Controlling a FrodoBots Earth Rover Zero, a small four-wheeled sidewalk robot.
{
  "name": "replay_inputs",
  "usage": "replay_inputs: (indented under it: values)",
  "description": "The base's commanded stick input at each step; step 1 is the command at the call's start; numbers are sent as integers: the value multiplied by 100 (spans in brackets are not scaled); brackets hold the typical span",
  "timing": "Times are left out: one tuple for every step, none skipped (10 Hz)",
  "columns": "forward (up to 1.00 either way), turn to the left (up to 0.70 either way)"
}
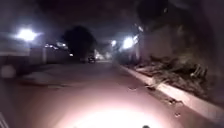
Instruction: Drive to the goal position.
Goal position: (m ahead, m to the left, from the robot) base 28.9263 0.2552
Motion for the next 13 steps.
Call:
replay_inputs:
  values:
    - [70, 1]
    - [70, 1]
    - [70, 1]
    - [70, 1]
    - [70, 1]
    - [70, 1]
    - [70, 1]
    - [70, 1]
    - [70, 1]
    - [70, 1]
    - [70, 1]
    - [70, 1]
    - [70, 1]
